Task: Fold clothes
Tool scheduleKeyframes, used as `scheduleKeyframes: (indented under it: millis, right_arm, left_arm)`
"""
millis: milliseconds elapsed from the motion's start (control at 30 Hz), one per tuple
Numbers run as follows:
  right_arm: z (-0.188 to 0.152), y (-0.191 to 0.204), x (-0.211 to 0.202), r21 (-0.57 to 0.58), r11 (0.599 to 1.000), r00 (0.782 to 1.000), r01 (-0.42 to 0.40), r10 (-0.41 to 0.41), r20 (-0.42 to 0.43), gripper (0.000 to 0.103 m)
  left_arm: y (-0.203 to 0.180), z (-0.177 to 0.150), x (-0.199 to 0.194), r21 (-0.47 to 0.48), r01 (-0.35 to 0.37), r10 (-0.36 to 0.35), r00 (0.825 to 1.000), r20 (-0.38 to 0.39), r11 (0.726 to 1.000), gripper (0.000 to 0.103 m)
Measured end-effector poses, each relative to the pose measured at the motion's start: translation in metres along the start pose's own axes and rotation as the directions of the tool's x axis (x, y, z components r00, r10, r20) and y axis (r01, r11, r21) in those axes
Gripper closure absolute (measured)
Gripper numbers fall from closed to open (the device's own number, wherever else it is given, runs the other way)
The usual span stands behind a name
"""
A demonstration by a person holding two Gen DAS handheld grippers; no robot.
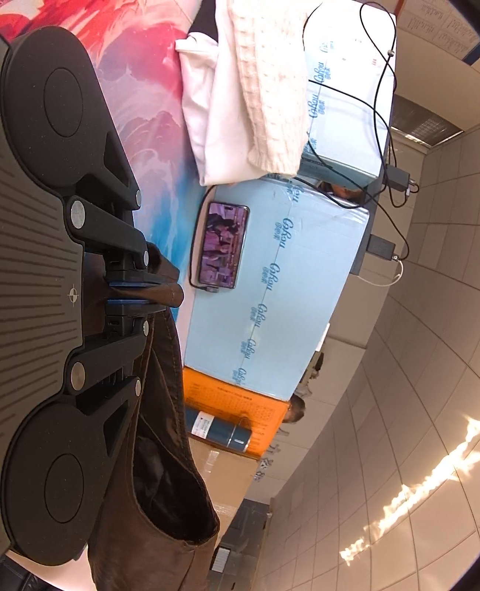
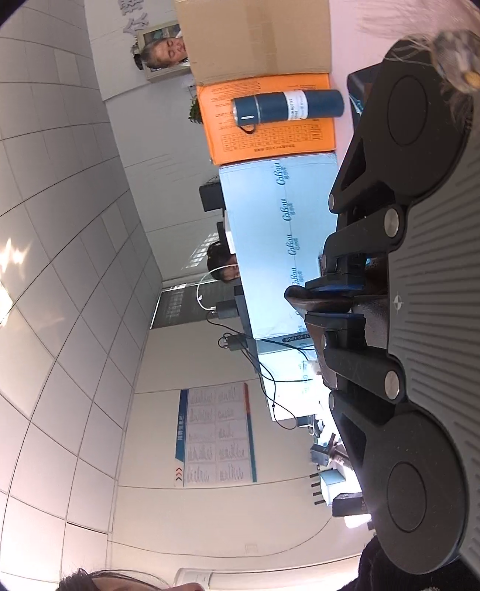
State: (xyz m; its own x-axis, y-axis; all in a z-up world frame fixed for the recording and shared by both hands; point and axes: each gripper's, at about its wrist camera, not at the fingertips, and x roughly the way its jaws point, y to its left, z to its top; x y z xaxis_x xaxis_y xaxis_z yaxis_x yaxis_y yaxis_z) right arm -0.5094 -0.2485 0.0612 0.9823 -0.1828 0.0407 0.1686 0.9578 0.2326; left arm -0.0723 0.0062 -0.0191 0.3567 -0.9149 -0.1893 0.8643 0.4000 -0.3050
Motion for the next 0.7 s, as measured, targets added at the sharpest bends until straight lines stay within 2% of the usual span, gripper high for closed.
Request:
scheduleKeyframes:
  millis: [100, 167, 200, 300, 400, 467, 500, 533, 567, 600, 667, 700]
  right_arm:
    - [0.000, -0.001, -0.023, 0.050, 0.999, 0.997, -0.001, -0.002, 0.072, 0.068]
    - [0.002, -0.009, -0.035, 0.096, 0.995, 0.991, 0.018, -0.030, 0.131, 0.048]
    - [0.002, -0.018, -0.034, 0.125, 0.991, 0.990, 0.046, -0.062, 0.128, 0.046]
    - [-0.003, -0.048, -0.017, 0.198, 0.963, 0.979, 0.184, -0.198, 0.054, 0.037]
    - [-0.016, -0.084, 0.019, 0.258, 0.908, 0.944, 0.330, -0.321, -0.077, 0.033]
    - [-0.026, -0.105, 0.041, 0.284, 0.874, 0.918, 0.396, -0.369, -0.144, 0.032]
    - [-0.030, -0.114, 0.051, 0.297, 0.857, 0.906, 0.422, -0.386, -0.174, 0.032]
    - [-0.033, -0.124, 0.060, 0.312, 0.838, 0.893, 0.449, -0.403, -0.202, 0.029]
    - [-0.036, -0.133, 0.069, 0.326, 0.818, 0.879, 0.474, -0.418, -0.229, 0.029]
    - [-0.039, -0.142, 0.078, 0.337, 0.797, 0.863, 0.502, -0.434, -0.259, 0.029]
    - [-0.046, -0.160, 0.095, 0.353, 0.756, 0.830, 0.552, -0.457, -0.320, 0.029]
    - [-0.050, -0.167, 0.103, 0.359, 0.744, 0.821, 0.564, -0.455, -0.345, 0.029]
  left_arm:
    - [0.002, -0.005, -0.007, -0.013, -0.019, 0.019, 1.000, -0.015, 1.000, 0.098]
    - [0.003, -0.009, -0.011, -0.013, -0.026, 0.026, 0.999, -0.027, 1.000, 0.098]
    - [0.004, -0.011, -0.012, -0.004, -0.027, 0.026, 0.999, -0.039, 1.000, 0.098]
    - [0.007, -0.015, -0.014, 0.026, -0.026, 0.028, 0.996, -0.086, 0.999, 0.098]
    - [0.015, -0.012, -0.017, 0.029, -0.010, 0.014, 0.991, -0.135, 1.000, 0.090]
    - [0.024, -0.004, -0.023, -0.010, 0.008, -0.009, 0.992, -0.126, 1.000, 0.080]
    - [0.029, 0.001, -0.026, -0.033, 0.005, -0.008, 0.995, -0.098, 0.999, 0.060]
    - [0.035, 0.007, -0.029, -0.065, -0.011, 0.007, 0.998, -0.064, 0.998, 0.031]
    - [0.041, 0.014, -0.031, -0.112, -0.041, 0.038, 0.999, -0.020, 0.993, 0.020]
    - [0.045, 0.019, -0.030, -0.142, -0.053, 0.054, 0.998, 0.008, 0.988, 0.016]
    - [0.053, 0.034, -0.020, -0.196, -0.072, 0.082, 0.996, 0.045, 0.978, 0.016]
    - [0.055, 0.040, -0.012, -0.209, -0.098, 0.108, 0.993, 0.041, 0.973, 0.016]
